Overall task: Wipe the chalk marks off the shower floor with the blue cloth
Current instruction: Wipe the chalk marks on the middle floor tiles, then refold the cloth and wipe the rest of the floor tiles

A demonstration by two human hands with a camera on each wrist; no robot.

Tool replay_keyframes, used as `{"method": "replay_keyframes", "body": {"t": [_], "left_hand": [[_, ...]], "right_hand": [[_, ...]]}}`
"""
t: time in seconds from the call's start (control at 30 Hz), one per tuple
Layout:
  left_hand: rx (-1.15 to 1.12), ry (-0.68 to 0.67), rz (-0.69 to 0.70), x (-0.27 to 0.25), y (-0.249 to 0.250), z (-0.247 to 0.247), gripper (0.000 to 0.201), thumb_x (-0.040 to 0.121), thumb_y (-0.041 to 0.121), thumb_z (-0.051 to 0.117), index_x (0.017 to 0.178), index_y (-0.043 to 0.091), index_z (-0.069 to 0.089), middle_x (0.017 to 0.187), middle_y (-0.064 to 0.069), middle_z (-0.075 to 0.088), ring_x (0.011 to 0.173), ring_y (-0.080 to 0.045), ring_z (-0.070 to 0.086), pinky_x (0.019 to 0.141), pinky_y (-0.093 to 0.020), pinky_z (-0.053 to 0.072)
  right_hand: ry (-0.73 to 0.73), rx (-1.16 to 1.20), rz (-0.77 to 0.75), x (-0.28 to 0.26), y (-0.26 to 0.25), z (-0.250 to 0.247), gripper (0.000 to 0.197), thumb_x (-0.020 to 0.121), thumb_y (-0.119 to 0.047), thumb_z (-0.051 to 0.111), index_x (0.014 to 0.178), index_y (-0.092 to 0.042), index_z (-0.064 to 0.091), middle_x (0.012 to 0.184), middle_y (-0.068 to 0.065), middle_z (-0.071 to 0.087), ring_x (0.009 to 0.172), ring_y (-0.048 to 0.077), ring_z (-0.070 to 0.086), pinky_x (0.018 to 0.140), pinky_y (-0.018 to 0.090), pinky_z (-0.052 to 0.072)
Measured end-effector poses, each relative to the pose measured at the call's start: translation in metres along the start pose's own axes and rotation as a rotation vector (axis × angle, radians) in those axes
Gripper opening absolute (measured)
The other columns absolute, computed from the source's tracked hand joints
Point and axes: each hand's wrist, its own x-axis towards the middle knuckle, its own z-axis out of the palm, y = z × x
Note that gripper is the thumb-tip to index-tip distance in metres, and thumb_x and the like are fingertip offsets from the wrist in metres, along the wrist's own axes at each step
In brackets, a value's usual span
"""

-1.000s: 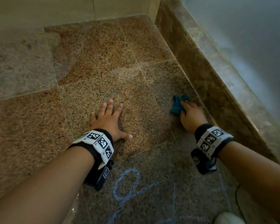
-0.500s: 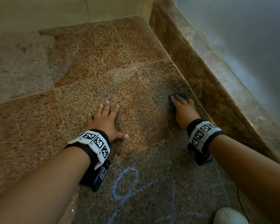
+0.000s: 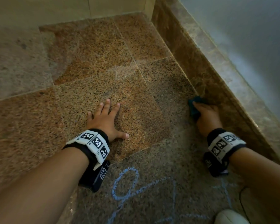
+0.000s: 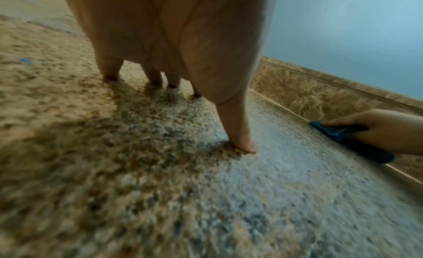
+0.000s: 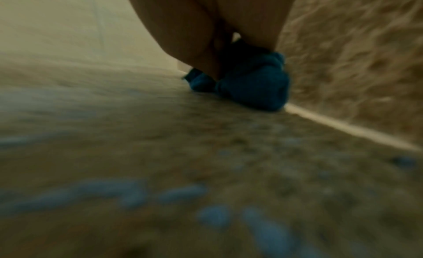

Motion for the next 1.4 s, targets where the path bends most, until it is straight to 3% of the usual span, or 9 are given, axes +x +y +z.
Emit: {"method": "replay_keyframes", "body": {"t": [0.2,0.4,0.5,0.7,0.87,1.03,1.13,1.23,1.4], "left_hand": [[-0.003,0.000,0.001,-0.001,0.001,-0.001,0.121,0.067,0.072,0.068,0.151,0.039,-0.013,0.157,0.005,-0.028,0.147,-0.019,-0.019,0.119,-0.052,-0.002],[0.009,-0.021,0.015,-0.002,0.000,-0.001,0.119,0.070,0.071,0.066,0.150,0.038,-0.016,0.156,0.004,-0.031,0.146,-0.020,-0.021,0.118,-0.053,-0.003],[0.022,-0.047,0.019,-0.005,-0.007,-0.003,0.116,0.073,0.068,0.066,0.150,0.038,-0.015,0.156,0.003,-0.032,0.146,-0.021,-0.020,0.119,-0.052,-0.001],[0.054,-0.075,-0.042,-0.018,-0.040,-0.006,0.124,0.067,0.072,0.069,0.148,0.041,-0.020,0.154,0.001,-0.036,0.145,-0.024,-0.024,0.117,-0.054,-0.003],[0.032,-0.103,-0.051,-0.021,-0.050,-0.003,0.127,0.065,0.070,0.071,0.147,0.043,-0.022,0.152,0.003,-0.038,0.144,-0.023,-0.026,0.116,-0.056,-0.001],[0.038,-0.090,-0.035,-0.023,-0.050,-0.004,0.126,0.065,0.071,0.071,0.148,0.042,-0.019,0.153,0.004,-0.036,0.145,-0.022,-0.024,0.116,-0.055,-0.002],[0.076,-0.093,-0.016,-0.026,-0.059,-0.006,0.123,0.067,0.071,0.069,0.149,0.041,-0.017,0.154,0.004,-0.035,0.146,-0.021,-0.022,0.118,-0.054,-0.001],[0.099,-0.077,-0.047,-0.033,-0.074,-0.009,0.121,0.068,0.072,0.068,0.149,0.040,-0.017,0.155,0.002,-0.034,0.147,-0.022,-0.020,0.119,-0.052,-0.002],[0.012,-0.082,-0.044,-0.043,-0.088,-0.005,0.113,0.075,0.069,0.064,0.151,0.038,-0.014,0.156,0.002,-0.031,0.147,-0.023,-0.019,0.118,-0.048,-0.003]], "right_hand": [[-0.043,0.083,0.146,-0.007,-0.021,-0.001,0.061,0.089,0.005,0.041,0.144,-0.019,0.036,0.153,0.004,0.028,0.137,0.034,0.022,0.117,0.036,0.015],[-0.056,0.073,-0.186,-0.048,-0.086,0.026,0.062,0.088,0.003,0.044,0.144,-0.023,0.036,0.152,-0.003,0.031,0.120,0.031,0.034,0.104,0.024,0.019],[-0.058,0.171,-0.316,-0.044,-0.094,0.032,0.058,0.084,0.007,0.045,0.137,-0.018,0.048,0.144,0.003,0.044,0.122,0.032,0.044,0.107,0.030,0.025],[0.040,0.271,-0.066,-0.015,-0.083,0.019,0.053,0.089,0.002,0.044,0.138,-0.019,0.046,0.146,0.001,0.041,0.131,0.031,0.034,0.106,0.021,0.017],[-0.128,0.185,-0.394,-0.052,-0.123,0.037,0.054,0.088,0.003,0.045,0.135,-0.022,0.050,0.147,-0.004,0.040,0.119,0.031,0.037,0.106,0.028,0.022],[-0.162,0.234,-0.677,-0.066,-0.132,0.045,0.037,0.084,-0.011,0.048,0.115,-0.016,0.067,0.126,0.003,0.061,0.103,0.025,0.052,0.092,0.021,0.027],[-0.008,0.249,-0.371,-0.032,-0.114,0.035,0.043,0.084,0.000,0.045,0.120,-0.015,0.064,0.132,0.006,0.056,0.118,0.033,0.051,0.105,0.031,0.027],[-0.055,0.250,-0.128,-0.024,-0.111,0.027,0.044,0.087,0.002,0.050,0.129,-0.012,0.055,0.139,0.010,0.043,0.128,0.031,0.039,0.111,0.032,0.027],[-0.223,0.274,-0.616,-0.086,-0.165,0.046,0.042,0.071,-0.004,0.054,0.111,-0.006,0.067,0.108,0.018,0.059,0.093,0.042,0.060,0.088,0.046,0.051]]}}
